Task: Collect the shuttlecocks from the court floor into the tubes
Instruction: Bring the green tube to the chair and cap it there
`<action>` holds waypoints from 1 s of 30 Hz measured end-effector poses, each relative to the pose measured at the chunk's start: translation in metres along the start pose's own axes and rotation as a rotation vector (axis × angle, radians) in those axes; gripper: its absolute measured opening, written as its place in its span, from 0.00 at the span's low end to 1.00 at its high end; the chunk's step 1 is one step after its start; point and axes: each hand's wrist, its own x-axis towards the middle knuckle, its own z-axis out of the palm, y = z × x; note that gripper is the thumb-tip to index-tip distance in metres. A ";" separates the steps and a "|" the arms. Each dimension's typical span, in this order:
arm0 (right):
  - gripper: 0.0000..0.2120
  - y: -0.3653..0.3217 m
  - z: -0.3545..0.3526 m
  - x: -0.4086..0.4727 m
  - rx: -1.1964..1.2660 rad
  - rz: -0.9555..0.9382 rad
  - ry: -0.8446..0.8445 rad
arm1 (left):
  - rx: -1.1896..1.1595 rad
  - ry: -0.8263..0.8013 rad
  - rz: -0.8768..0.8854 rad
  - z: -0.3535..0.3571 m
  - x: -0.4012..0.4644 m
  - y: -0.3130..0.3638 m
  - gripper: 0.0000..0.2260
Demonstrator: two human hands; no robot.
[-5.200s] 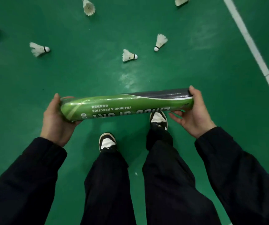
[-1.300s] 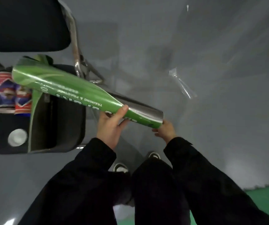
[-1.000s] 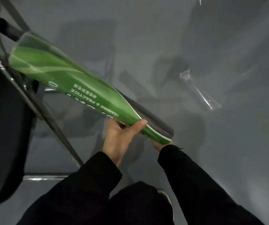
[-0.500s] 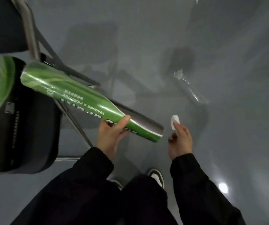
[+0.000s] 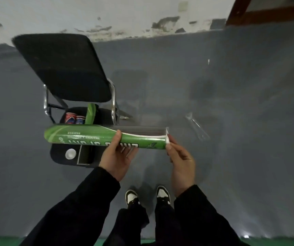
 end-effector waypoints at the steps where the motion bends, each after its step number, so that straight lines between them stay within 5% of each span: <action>1: 0.10 -0.008 0.017 -0.005 0.015 -0.029 -0.015 | -0.032 0.016 0.010 0.002 -0.012 0.011 0.29; 10: 0.08 0.000 0.148 -0.070 0.149 -0.158 -0.140 | -0.368 0.038 0.150 -0.052 -0.086 0.098 0.26; 20: 0.13 0.047 0.215 -0.121 -0.150 -0.349 -0.507 | -0.389 0.041 0.228 -0.145 -0.123 0.155 0.28; 30: 0.03 0.074 0.226 -0.146 -0.603 -0.589 -0.673 | -0.404 0.099 0.275 -0.191 -0.132 0.164 0.24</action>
